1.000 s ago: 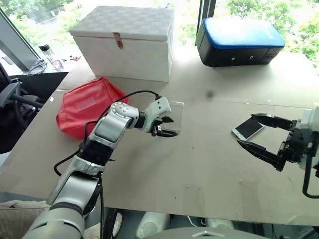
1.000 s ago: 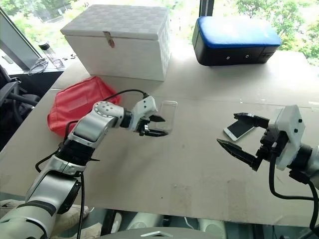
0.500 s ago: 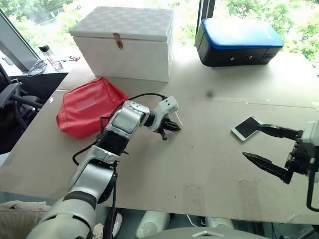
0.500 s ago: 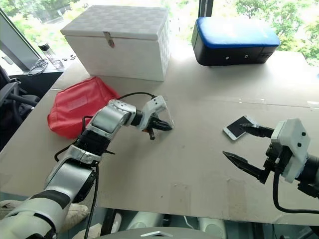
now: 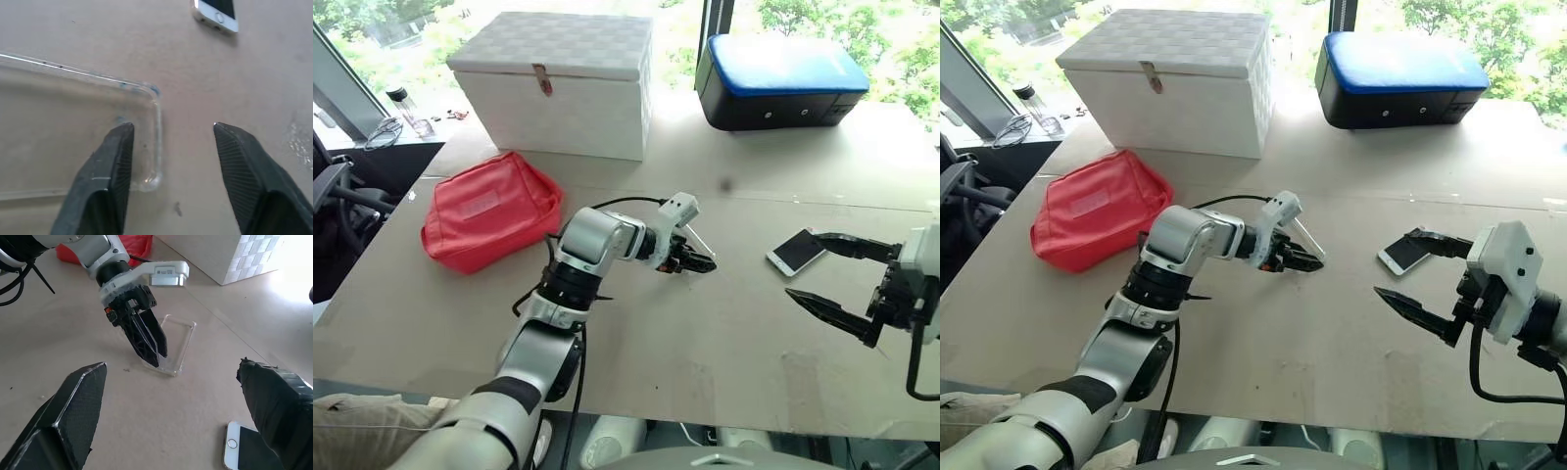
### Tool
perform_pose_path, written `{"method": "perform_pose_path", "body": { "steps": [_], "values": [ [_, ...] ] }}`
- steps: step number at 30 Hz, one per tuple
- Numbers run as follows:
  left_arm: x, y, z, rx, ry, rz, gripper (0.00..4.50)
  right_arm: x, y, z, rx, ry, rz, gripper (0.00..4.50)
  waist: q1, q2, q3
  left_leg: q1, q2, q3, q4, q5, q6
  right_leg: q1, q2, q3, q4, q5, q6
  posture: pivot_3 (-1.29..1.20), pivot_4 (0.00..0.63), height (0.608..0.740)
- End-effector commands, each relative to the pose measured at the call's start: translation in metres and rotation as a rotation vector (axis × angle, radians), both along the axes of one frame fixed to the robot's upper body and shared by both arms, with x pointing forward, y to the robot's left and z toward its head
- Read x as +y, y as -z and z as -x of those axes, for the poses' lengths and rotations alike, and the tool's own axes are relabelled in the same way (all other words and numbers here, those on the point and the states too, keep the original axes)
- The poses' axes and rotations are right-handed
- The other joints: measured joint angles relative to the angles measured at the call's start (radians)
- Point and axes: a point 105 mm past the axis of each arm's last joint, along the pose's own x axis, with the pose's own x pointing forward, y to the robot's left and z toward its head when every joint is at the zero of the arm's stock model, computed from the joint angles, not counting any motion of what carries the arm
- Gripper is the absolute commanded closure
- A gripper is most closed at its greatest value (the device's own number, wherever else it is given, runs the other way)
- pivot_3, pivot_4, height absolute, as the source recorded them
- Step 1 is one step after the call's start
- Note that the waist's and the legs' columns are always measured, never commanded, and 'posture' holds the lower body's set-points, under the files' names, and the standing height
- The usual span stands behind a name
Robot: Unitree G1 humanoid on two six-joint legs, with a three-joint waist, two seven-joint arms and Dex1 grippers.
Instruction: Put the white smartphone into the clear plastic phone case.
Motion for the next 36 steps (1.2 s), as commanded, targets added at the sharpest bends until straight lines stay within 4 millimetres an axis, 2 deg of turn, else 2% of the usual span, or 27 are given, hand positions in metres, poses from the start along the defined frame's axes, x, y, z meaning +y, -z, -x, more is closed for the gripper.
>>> {"method": "perform_pose_path", "body": {
  "steps": [1,3,7,11,15,17,19,21,22,23,24,29,33,36],
  "values": [
    [0.01,-0.027,-0.003,-0.197,0.205,0.049,1.41,0.002,-0.004,0.005,-0.03,0.007,-0.002,0.0,-0.001,0.0,0.0,0.0,0.0,0.0,0.0,0.001,-0.002,0.0,0.0,0.0,0.0,0.0,0.0,0.0,0.15,0.74],
    [0.025,-0.028,-0.01,-0.317,0.332,-0.001,1.41,0.003,-0.002,0.007,-0.03,0.014,-0.006,0.0,0.0,0.0,0.0,0.0,0.0,0.0,-0.001,0.002,-0.003,0.0,0.0,0.001,-0.001,0.0,0.0,0.0,0.15,0.74],
    [0.047,-0.014,-0.028,-0.417,0.512,-0.142,1.41,0.004,-0.002,0.008,-0.037,0.036,-0.02,0.0,0.007,0.0,0.0,0.0,0.0,0.001,0.0,-0.001,0.0,0.0,-0.001,0.001,-0.002,0.0,-0.001,0.0,0.15,0.74],
    [0.048,0.003,-0.042,-0.468,0.589,-0.251,1.41,0.005,-0.003,0.012,-0.039,0.05,-0.03,0.0,0.017,0.0,0.0,-0.002,-0.001,0.001,0.0,0.0,0.001,0.0,-0.002,0.0,-0.004,0.0,0.0,0.0,0.15,0.74],
    [0.048,0.024,-0.053,-0.523,0.594,-0.376,1.41,0.005,-0.002,0.016,-0.036,0.068,-0.028,0.0,0.018,0.0,0.0,-0.008,-0.001,0.0,0.001,0.0,0.002,-0.004,-0.002,-0.001,-0.005,0.0,0.0,0.0,0.15,0.74],
    [0.052,0.029,-0.055,-0.528,0.587,-0.411,1.92,0.005,-0.001,0.02,-0.033,0.079,-0.024,0.0,0.018,0.0,-0.001,-0.01,-0.001,0.0,0.004,0.0,0.002,-0.006,-0.001,-0.002,-0.004,0.001,0.001,0.0,0.15,0.74],
    [0.053,0.027,-0.055,-0.5,0.557,-0.387,2.67,0.005,0.0,0.024,-0.028,0.091,-0.019,0.0,0.015,0.0,-0.001,-0.01,-0.001,0.0,0.009,0.0,0.003,-0.005,-0.001,-0.002,-0.001,0.001,0.002,0.0,0.15,0.74],
    [0.052,0.023,-0.053,-0.448,0.544,-0.336,3.51,0.004,0.001,0.025,-0.024,0.097,-0.019,0.0,0.013,0.0,-0.001,-0.01,-0.001,0.0,0.01,-0.001,0.003,-0.005,0.0,-0.002,0.0,0.001,0.002,0.0,0.15,0.74],
    [0.05,0.02,-0.05,-0.431,0.547,-0.307,3.71,0.005,0.001,0.025,-0.023,0.097,-0.02,0.0,0.009,0.0,-0.001,-0.01,-0.001,-0.001,0.011,-0.001,0.004,-0.005,0.0,-0.002,0.001,0.002,0.003,0.0,0.15,0.74],
    [0.048,0.017,-0.049,-0.413,0.543,-0.276,4.26,0.005,0.001,0.025,-0.022,0.096,-0.022,0.0,0.004,0.0,-0.001,-0.01,-0.001,-0.001,0.012,-0.001,0.004,-0.004,0.001,-0.002,0.001,0.002,0.005,0.0,0.15,0.74],
    [0.046,0.013,-0.047,-0.391,0.539,-0.247,4.46,0.006,0.002,0.024,-0.021,0.096,-0.023,0.0,0.0,0.0,-0.001,-0.01,-0.001,-0.001,0.013,-0.001,0.004,-0.004,0.001,-0.002,0.001,0.001,0.009,0.0,0.15,0.74],
    [0.035,0.003,-0.02,-0.295,0.509,-0.143,4.46,0.008,0.003,0.019,-0.014,0.071,-0.028,0.0,-0.019,0.0,-0.001,-0.01,-0.001,-0.001,0.015,-0.001,0.004,-0.003,0.001,-0.002,0.001,0.003,0.006,0.0,0.15,0.74],
    [0.026,0.01,0.006,-0.28,0.429,-0.134,4.46,0.009,0.006,0.01,0.004,0.058,-0.034,0.0,-0.029,0.0,-0.001,-0.013,-0.001,-0.001,0.015,-0.001,0.004,-0.005,0.001,-0.001,0.001,0.004,0.005,0.0,0.15,0.74],
    [0.02,0.018,0.013,-0.298,0.366,-0.158,4.46,0.009,0.007,0.001,0.011,0.061,-0.035,0.0,-0.024,0.0,-0.001,-0.012,-0.001,-0.002,0.015,-0.001,0.004,-0.005,0.001,-0.002,0.001,0.004,0.005,0.0,0.15,0.74]
  ]
}}
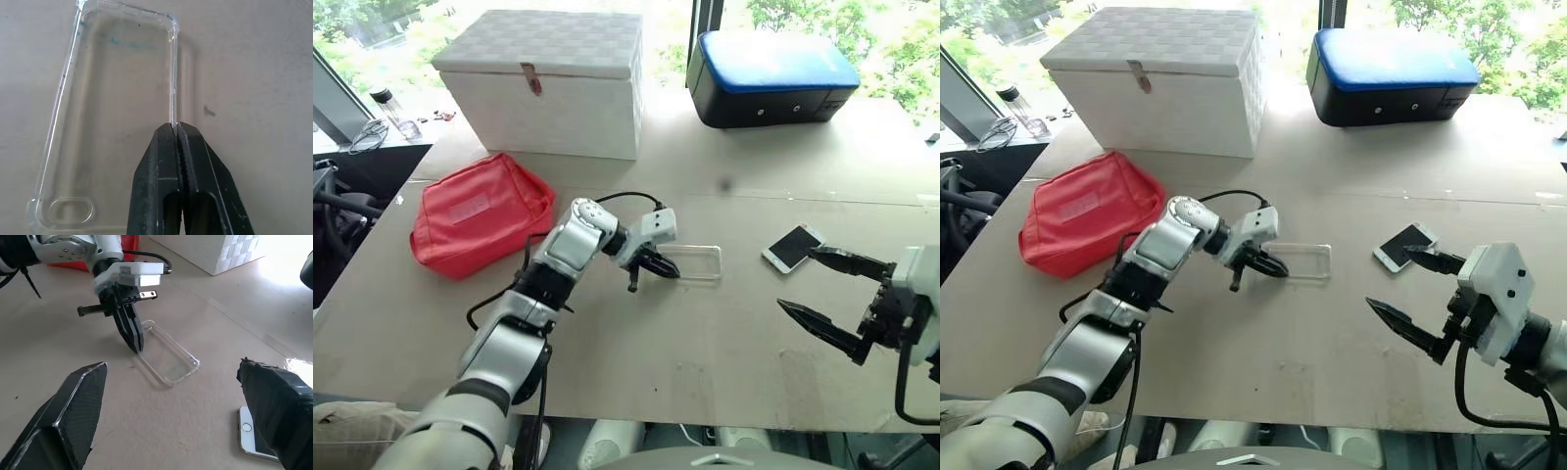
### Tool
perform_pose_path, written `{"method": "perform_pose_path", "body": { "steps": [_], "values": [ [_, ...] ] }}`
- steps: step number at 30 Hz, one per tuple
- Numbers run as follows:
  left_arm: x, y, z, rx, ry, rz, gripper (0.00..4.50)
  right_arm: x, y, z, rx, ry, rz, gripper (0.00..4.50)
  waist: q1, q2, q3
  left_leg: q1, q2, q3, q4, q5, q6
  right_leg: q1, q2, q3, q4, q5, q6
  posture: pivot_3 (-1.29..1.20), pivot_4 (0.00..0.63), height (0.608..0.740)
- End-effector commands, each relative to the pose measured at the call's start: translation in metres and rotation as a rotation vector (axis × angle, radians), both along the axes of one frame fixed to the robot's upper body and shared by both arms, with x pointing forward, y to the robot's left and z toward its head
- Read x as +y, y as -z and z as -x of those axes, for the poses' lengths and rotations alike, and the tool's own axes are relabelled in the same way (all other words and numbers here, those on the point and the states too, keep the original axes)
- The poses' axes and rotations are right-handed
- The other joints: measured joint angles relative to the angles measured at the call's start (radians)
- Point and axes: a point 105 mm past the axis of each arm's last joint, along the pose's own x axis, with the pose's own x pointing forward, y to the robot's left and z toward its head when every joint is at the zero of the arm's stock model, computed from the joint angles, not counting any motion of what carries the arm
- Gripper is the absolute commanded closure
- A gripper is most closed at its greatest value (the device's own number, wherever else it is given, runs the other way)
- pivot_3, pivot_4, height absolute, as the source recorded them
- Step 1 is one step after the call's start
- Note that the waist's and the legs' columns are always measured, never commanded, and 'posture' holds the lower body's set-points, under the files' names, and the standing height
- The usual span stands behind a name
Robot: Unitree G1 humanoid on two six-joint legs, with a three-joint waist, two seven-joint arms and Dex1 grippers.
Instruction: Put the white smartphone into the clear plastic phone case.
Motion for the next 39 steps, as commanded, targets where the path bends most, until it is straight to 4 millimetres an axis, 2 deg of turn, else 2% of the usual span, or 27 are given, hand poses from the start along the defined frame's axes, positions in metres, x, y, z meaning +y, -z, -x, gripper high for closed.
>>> {"method": "perform_pose_path", "body": {
  "steps": [1,4,7,8,10,11,15,19,22,25,27,33,36,39],
  "values": [
    [-0.009,-0.007,0.005,-0.091,-0.034,0.001,4.46,-0.001,-0.001,-0.008,-0.006,0.008,0.006,0.0,0.006,0.0,0.0,0.0,0.0,0.0,0.0,0.0,0.0,0.0,0.0,0.0,0.0,0.0,0.0,0.0,0.15,0.74],
    [-0.01,-0.002,0.01,-0.101,-0.04,-0.008,4.46,-0.002,0.005,-0.015,0.016,0.029,0.024,0.0,0.019,0.0,0.0,0.002,0.0,0.0,0.0,0.0,0.001,0.001,0.0,0.0,0.0,0.0,0.0,0.0,0.15,0.74],
    [-0.003,0.002,0.008,-0.12,-0.079,-0.021,3.71,-0.004,0.016,-0.019,0.054,0.078,0.077,0.0,0.024,0.001,0.0,0.002,0.0,0.0,0.0,0.0,0.0,0.001,0.0,0.0,0.0,0.0,0.0,0.0,0.15,0.74],
    [-0.001,-0.001,0.007,-0.116,-0.103,-0.002,3.17,-0.005,0.019,-0.019,0.065,0.1,0.089,0.0,0.024,0.001,-0.001,0.002,0.0,0.0,0.0,0.0,0.0,0.001,0.0,0.0,0.0,0.0,0.0,0.0,0.15,0.74],
    [0.003,-0.006,0.007,-0.132,-0.121,0.013,2.37,-0.007,0.024,-0.023,0.091,0.154,0.09,0.0,0.024,0.001,-0.001,0.001,0.0,0.0,0.0,0.0,0.0,0.001,0.0,0.0,0.0,0.0,0.0,0.0,0.15,0.74],
    [0.005,-0.009,0.008,-0.139,-0.127,0.027,1.77,-0.007,0.025,-0.025,0.106,0.173,0.054,0.0,0.023,0.001,-0.001,0.001,0.0,0.0,0.0,0.0,0.0,0.001,0.0,0.0,0.0,0.0,0.0,0.0,0.15,0.74],
    [0.014,-0.035,0.021,-0.165,-0.13,0.167,0.04,-0.012,0.039,-0.045,0.145,0.376,-0.025,0.0,0.02,0.002,-0.001,0.001,0.0,0.0,-0.001,0.0,0.0,0.0,0.0,0.001,0.0,0.0,-0.001,0.0,0.15,0.74],
    [0.023,-0.052,0.028,-0.221,-0.16,0.248,0.04,-0.014,0.062,-0.067,0.188,0.598,-0.02,0.0,0.024,0.004,-0.001,0.001,0.0,0.0,-0.002,0.0,0.0,-0.001,0.0,0.001,0.0,0.0,-0.001,0.0,0.15,0.74],
    [0.025,-0.061,0.024,-0.286,-0.209,0.287,0.04,-0.015,0.058,-0.093,0.168,0.776,-0.108,0.0,0.025,0.006,-0.001,0.002,-0.001,0.0,-0.002,-0.001,-0.001,-0.001,0.0,0.002,0.0,0.0,-0.001,0.0,0.15,0.74],
    [0.024,-0.065,0.015,-0.333,-0.269,0.317,0.04,-0.007,0.048,-0.109,0.195,0.866,-0.188,0.0,0.021,0.008,-0.002,0.003,0.0,0.001,-0.003,0.0,-0.002,-0.001,0.002,0.004,0.0,0.001,-0.003,0.0,0.15,0.74],
    [0.024,-0.067,0.013,-0.341,-0.269,0.327,0.04,-0.009,0.046,-0.117,0.239,0.979,-0.174,0.0,0.021,0.008,-0.002,0.004,0.0,0.001,-0.004,0.002,-0.005,-0.001,0.002,0.003,0.0,0.001,-0.003,0.0,0.15,0.74],
    [0.019,-0.068,0.013,-0.353,-0.249,0.334,0.04,-0.02,0.048,-0.124,0.403,1.246,-0.227,0.0,0.022,0.009,-0.002,0.004,0.0,0.002,-0.007,0.004,-0.007,-0.003,0.002,0.004,0.002,0.002,-0.004,0.0,0.15,0.74],
    [0.017,-0.07,0.013,-0.356,-0.248,0.342,0.04,-0.02,0.046,-0.126,0.435,1.303,-0.222,0.0,0.017,0.009,-0.003,0.005,-0.001,0.003,-0.009,0.004,-0.007,-0.004,0.002,0.006,0.002,0.002,-0.004,0.0,0.15,0.74],
    [0.017,-0.07,0.014,-0.359,-0.244,0.346,0.04,-0.013,0.043,-0.131,0.468,1.321,-0.226,0.0,0.01,0.009,-0.003,0.012,0.0,0.011,-0.016,0.004,-0.007,-0.003,0.002,0.01,0.003,0.002,-0.004,0.0,0.15,0.74]
  ]
}}
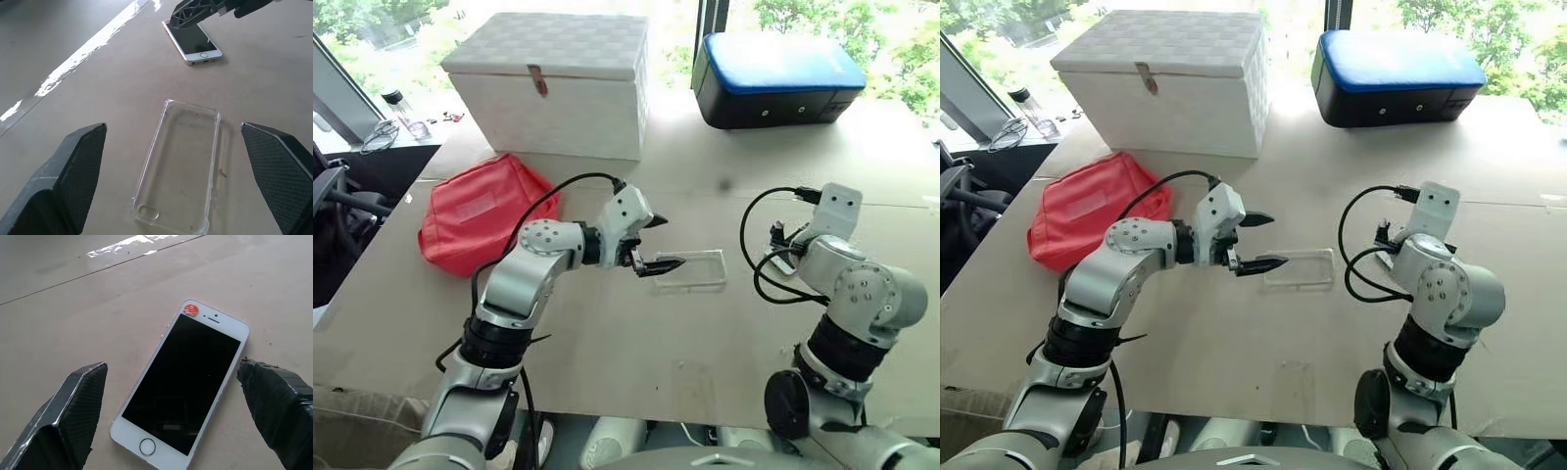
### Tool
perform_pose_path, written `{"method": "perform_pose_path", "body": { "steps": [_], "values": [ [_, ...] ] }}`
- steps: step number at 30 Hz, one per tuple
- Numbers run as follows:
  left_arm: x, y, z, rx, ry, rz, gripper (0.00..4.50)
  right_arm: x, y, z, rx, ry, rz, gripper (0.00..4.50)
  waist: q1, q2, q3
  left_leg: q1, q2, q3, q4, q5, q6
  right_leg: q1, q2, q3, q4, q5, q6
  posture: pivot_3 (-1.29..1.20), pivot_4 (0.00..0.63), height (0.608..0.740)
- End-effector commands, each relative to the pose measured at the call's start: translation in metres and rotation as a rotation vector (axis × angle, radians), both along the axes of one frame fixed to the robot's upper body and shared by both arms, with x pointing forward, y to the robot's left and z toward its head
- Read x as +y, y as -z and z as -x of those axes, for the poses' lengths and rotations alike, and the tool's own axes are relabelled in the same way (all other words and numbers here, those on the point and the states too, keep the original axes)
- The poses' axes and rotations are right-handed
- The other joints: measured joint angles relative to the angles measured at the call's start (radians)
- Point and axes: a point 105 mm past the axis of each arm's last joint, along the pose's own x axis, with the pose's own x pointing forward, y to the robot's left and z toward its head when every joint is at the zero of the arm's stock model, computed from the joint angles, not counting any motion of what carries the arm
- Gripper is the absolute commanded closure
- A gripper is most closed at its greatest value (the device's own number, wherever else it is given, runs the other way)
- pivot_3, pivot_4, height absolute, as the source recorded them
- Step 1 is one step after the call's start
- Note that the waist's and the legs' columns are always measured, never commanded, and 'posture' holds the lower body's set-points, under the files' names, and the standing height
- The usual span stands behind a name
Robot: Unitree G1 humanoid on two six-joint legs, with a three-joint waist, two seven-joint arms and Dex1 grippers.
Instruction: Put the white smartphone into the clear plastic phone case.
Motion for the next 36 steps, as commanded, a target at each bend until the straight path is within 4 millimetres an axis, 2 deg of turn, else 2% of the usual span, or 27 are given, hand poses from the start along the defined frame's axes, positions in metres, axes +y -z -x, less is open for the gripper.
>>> {"method": "perform_pose_path", "body": {
  "steps": [1,8,14,19,27,36],
  "values": [
    [-0.004,-0.014,0.0,-0.059,0.024,0.018,0.04,0.006,-0.009,-0.004,0.005,0.027,-0.006,0.0,-0.007,0.0,0.0,0.002,0.0,0.001,-0.002,0.0,0.0,0.0,0.0,0.002,0.0,0.0,0.0,0.0,0.15,0.74],
    [-0.009,-0.027,0.006,-0.08,0.082,0.094,0.04,0.016,-0.004,-0.013,0.075,0.028,-0.018,0.0,-0.027,0.001,0.0,0.003,0.001,0.004,-0.004,0.0,0.0,0.0,0.001,0.004,0.0,0.0,0.0,0.0,0.15,0.74],
    [0.01,-0.05,0.008,-0.092,0.113,0.176,0.04,0.032,0.0,-0.023,0.085,-0.008,-0.087,0.0,-0.031,0.001,0.0,0.003,0.002,0.005,-0.004,0.0,0.0,0.0,0.001,0.005,0.0,0.0,0.0,0.0,0.15,0.74],
    [0.02,-0.051,0.003,-0.119,0.081,0.155,0.04,0.045,0.001,-0.03,0.093,-0.033,-0.151,0.0,-0.035,0.001,0.0,0.004,0.002,0.005,-0.004,0.0,0.0,-0.001,0.001,0.005,0.0,0.0,0.0,0.0,0.15,0.74],
    [0.021,-0.051,0.003,-0.131,0.062,0.152,0.04,0.069,-0.005,-0.047,0.09,-0.117,-0.203,0.0,-0.047,0.001,0.0,0.003,0.002,0.005,-0.005,0.0,0.0,-0.001,0.001,0.006,0.0,0.0,0.0,0.0,0.15,0.74],
    [0.022,-0.051,0.004,-0.134,0.05,0.148,0.04,0.084,0.019,-0.047,0.192,-0.123,-0.155,0.0,-0.049,0.001,0.0,0.004,0.002,0.006,-0.006,0.0,0.0,-0.001,0.001,0.007,0.0,0.0,0.0,0.0,0.15,0.74]
  ]
}}
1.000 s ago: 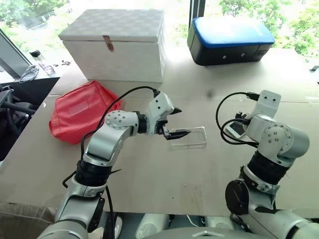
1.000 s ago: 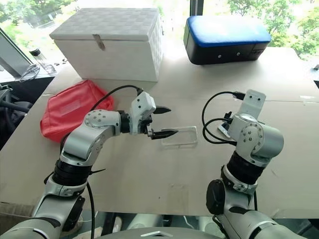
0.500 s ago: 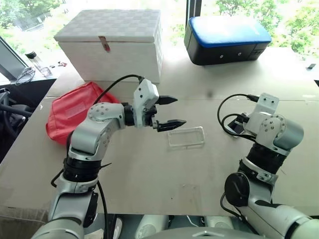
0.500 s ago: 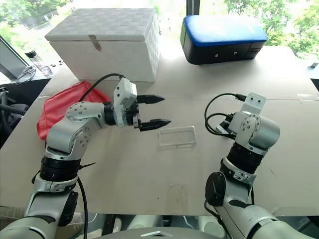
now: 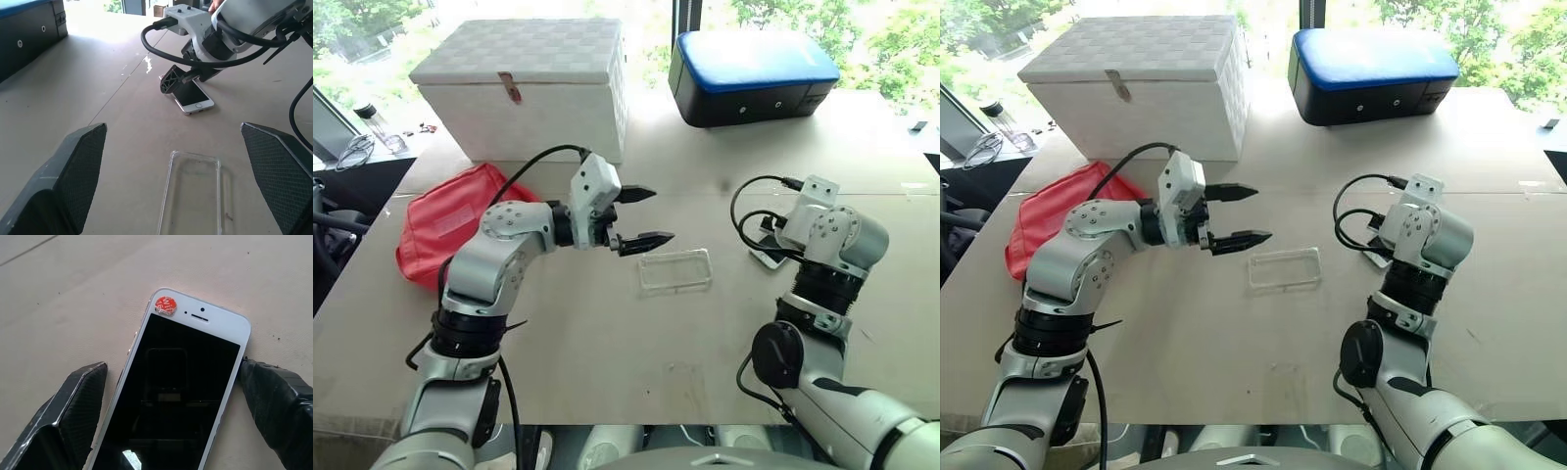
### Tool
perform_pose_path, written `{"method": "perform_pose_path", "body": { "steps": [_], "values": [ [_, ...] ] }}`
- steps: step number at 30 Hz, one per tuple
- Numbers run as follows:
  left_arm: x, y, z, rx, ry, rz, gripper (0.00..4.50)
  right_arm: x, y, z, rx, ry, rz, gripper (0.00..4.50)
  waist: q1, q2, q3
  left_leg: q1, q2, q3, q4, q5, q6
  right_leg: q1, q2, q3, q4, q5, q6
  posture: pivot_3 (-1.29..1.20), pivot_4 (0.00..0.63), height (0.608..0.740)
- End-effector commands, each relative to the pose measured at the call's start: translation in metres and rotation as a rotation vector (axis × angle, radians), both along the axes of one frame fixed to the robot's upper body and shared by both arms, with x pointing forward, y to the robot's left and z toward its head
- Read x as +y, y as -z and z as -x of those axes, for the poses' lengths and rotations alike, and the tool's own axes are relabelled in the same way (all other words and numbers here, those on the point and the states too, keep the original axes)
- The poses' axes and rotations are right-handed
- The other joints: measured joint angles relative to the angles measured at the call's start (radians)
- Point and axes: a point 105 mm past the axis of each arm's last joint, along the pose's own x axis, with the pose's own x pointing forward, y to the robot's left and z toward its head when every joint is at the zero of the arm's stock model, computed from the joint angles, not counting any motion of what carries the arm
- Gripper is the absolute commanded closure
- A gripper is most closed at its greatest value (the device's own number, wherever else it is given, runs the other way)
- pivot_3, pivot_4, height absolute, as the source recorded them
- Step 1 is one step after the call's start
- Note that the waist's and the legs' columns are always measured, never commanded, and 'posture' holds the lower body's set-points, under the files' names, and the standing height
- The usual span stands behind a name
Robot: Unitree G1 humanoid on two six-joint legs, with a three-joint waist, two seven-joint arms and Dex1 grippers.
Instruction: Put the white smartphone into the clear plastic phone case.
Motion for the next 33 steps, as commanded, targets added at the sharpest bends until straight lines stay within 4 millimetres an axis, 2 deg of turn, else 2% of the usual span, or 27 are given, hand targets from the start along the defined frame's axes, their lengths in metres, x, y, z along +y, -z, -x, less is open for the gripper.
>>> {"method": "perform_pose_path", "body": {
  "steps": [1,3,4,6,8,12,14,18,20,22,28,33],
  "values": [
    [-0.001,-0.01,0.005,-0.048,0.011,0.008,0.04,0.079,0.0,-0.004,0.003,-0.16,-0.086,0.0,0.0,0.0,0.0,0.0,0.0,0.0,0.0,0.0,0.0,0.0,0.0,0.0,0.0,0.0,0.0,0.0,0.15,0.74],
    [-0.001,-0.01,0.005,-0.05,0.01,0.007,0.04,0.084,0.01,-0.003,0.041,-0.17,-0.062,0.0,-0.001,-0.001,-0.001,0.001,0.0,0.0,0.0,0.0,0.0,0.0,0.0,0.0,0.0,0.0,0.0,0.0,0.15,0.74],
    [-0.001,-0.011,0.005,-0.051,0.009,0.007,0.0,0.085,0.015,-0.002,0.048,-0.17,-0.052,0.38,-0.001,-0.001,-0.001,0.002,0.0,0.0,0.0,0.0,0.0,0.001,0.0,0.0,0.0,0.001,-0.001,0.0,0.15,0.74],
    [0.0,-0.011,0.004,-0.053,0.002,0.005,0.0,0.086,0.024,0.001,0.078,-0.163,-0.052,0.81,-0.001,-0.001,-0.001,0.003,0.0,0.0,0.0,-0.001,0.0,0.002,0.001,0.0,0.0,0.001,-0.001,0.0,0.15,0.74],
    [0.002,-0.011,0.003,-0.054,-0.008,0.003,0.0,0.085,0.037,0.007,0.125,-0.154,-0.084,1.71,0.001,-0.002,-0.002,0.003,0.0,0.0,0.0,-0.001,0.0,0.003,0.001,0.0,0.0,0.001,-0.001,0.0,0.15,0.74],
    [0.005,-0.011,0.002,-0.045,-0.026,0.01,0.0,0.079,0.042,0.012,0.135,-0.158,-0.109,1.74,0.001,-0.003,-0.002,0.004,0.0,-0.001,0.0,-0.001,0.0,0.004,0.001,-0.001,0.0,0.001,-0.001,0.0,0.15,0.74],
    [0.007,-0.01,0.001,-0.044,-0.04,0.011,0.0,0.072,0.03,0.005,0.048,-0.227,-0.08,1.74,0.001,-0.002,-0.002,0.004,0.0,-0.001,0.0,-0.001,0.0,0.003,0.001,-0.001,0.0,0.001,-0.001,0.0,0.15,0.74],
    [0.012,-0.009,-0.001,-0.038,-0.068,0.015,0.0,0.079,-0.005,-0.002,-0.17,-0.551,-0.057,1.74,-0.014,-0.004,-0.003,0.003,0.002,-0.001,-0.002,0.0,-0.001,0.001,0.002,0.001,-0.001,0.001,-0.001,0.0,0.15,0.74],
    [0.016,-0.006,-0.002,-0.024,-0.086,0.022,0.0,0.093,-0.028,0.004,-0.322,-0.79,-0.133,1.74,-0.024,-0.003,-0.002,0.003,0.002,0.0,-0.002,0.0,0.001,0.002,0.003,0.001,-0.001,0.001,-0.001,0.0,0.15,0.74],
    [0.021,-0.002,-0.003,-0.006,-0.117,0.027,0.0,0.099,-0.044,0.009,-0.399,-0.964,-0.1,1.74,-0.03,0.0,0.0,0.002,0.002,0.0,-0.002,-0.002,0.004,0.002,0.003,0.001,-0.001,0.001,-0.001,0.0,0.15,0.74],
    [0.041,0.009,0.0,-0.012,-0.184,0.021,0.0,0.121,-0.062,0.023,-0.492,-1.434,0.122,1.74,-0.023,0.001,0.001,0.0,0.003,-0.003,-0.003,-0.002,0.004,0.001,0.003,-0.003,-0.004,0.001,-0.001,0.0,0.15,0.74],
    [0.058,0.016,0.008,-0.057,-0.25,0.051,0.0,0.142,-0.055,0.044,-0.522,-1.864,0.353,1.74,-0.014,0.0,0.001,-0.001,0.003,-0.002,-0.003,-0.002,0.003,0.001,0.002,-0.004,-0.009,0.001,-0.001,0.0,0.15,0.74]
  ]
}}
